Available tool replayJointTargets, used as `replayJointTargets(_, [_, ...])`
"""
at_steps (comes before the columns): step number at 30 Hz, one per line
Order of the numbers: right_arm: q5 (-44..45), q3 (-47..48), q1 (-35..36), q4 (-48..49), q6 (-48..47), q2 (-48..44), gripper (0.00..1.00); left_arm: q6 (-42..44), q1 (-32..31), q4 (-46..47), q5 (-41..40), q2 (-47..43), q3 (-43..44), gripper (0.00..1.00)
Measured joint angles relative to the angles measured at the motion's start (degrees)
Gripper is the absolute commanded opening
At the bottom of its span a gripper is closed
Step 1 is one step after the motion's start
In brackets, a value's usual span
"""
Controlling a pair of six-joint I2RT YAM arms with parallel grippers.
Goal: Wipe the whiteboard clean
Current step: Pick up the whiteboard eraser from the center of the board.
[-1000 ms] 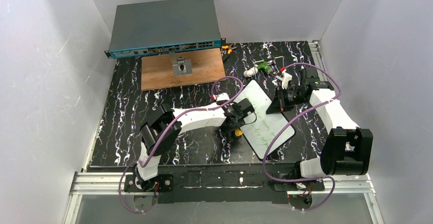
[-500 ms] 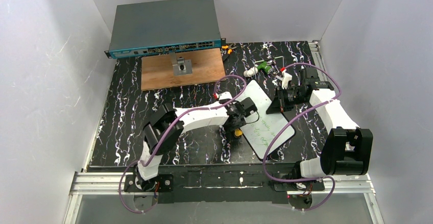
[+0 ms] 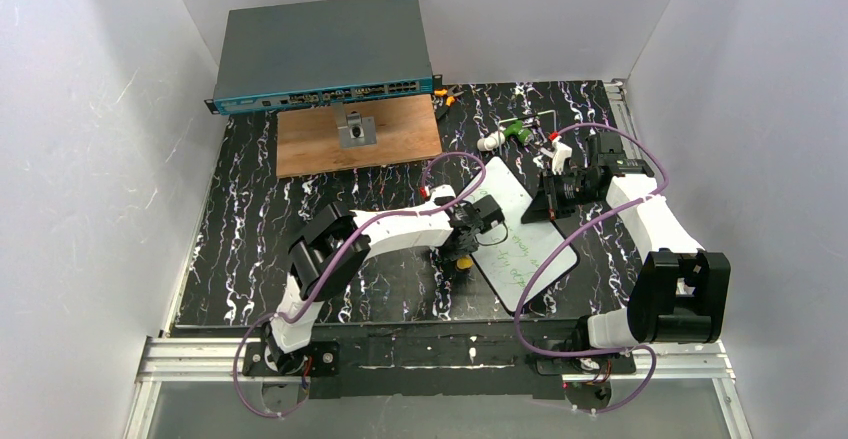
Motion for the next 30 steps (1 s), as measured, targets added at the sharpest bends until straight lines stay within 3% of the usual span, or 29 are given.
replayJointTargets(12, [-0.02, 0.00, -0.04, -0.04, -0.20, -0.02, 0.01, 2.58, -0.02, 2.95, 0.26, -1.01, -1.84, 0.00])
replayJointTargets(20, [-0.72, 0.00, -0.15, -0.52, -1.33, -0.02, 0.01, 12.48, 0.11, 16.70, 0.70, -13.55, -17.77, 0.00])
replayJointTargets(30, [-1.49, 0.00, -0.13, -1.44, -2.97, -0.02, 0.01, 28.33, 5.03, 42.21, 12.17, -28.59, -39.58, 0.00])
